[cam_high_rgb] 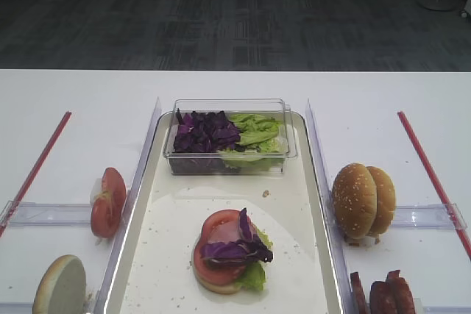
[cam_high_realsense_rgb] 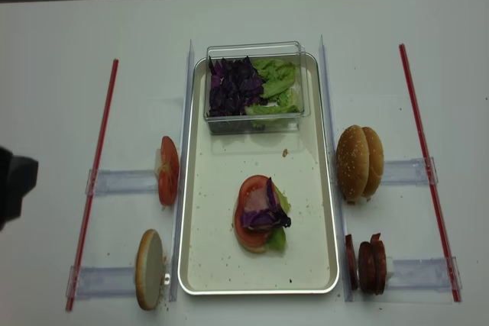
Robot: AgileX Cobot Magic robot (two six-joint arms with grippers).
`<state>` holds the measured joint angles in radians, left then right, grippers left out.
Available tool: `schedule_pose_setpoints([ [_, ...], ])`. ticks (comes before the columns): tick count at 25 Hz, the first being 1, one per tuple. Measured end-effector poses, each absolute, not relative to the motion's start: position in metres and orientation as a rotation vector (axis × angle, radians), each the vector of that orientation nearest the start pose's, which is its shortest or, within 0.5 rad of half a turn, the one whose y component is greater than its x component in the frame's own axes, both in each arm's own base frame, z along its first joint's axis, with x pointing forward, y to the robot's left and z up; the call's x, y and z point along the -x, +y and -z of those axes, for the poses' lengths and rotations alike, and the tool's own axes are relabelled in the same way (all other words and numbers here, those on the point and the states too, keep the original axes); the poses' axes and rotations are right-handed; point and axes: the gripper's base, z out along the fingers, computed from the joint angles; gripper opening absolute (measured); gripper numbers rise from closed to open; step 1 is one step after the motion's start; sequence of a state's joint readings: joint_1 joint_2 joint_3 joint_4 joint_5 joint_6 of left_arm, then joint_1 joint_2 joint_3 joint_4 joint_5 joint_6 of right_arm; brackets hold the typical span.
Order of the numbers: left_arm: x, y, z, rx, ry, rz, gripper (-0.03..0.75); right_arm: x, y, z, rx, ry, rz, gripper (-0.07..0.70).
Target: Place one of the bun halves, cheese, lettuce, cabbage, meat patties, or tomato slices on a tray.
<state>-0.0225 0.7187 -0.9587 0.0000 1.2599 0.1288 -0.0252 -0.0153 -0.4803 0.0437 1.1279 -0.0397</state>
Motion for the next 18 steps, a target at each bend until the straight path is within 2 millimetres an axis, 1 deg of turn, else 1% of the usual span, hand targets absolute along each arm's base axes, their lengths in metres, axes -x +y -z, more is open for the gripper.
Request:
schedule_pose_setpoints([
  [4,-0.073,-0.002,-0.348,-0.188,2.484,-0.038,0.545,0.008,0.004,-0.266,0.019,2.115,-0.014,0.193],
  [8,-0.058,-0.002,-0.326,-0.189,2.493,-0.026,0.545,0.008,0.004,-0.266,0.019,2.115,-0.014,0.193],
  [14,-0.050,-0.007,-0.288,-0.191,2.579,0.050,0.545,0.008,0.004,-0.266,0.019,2.115,-0.014,0.193],
  [18,-0.050,-0.008,-0.273,-0.179,2.631,0.072,0.545,0.008,0.004,-0.266,0.017,2.115,-0.015,0.193],
])
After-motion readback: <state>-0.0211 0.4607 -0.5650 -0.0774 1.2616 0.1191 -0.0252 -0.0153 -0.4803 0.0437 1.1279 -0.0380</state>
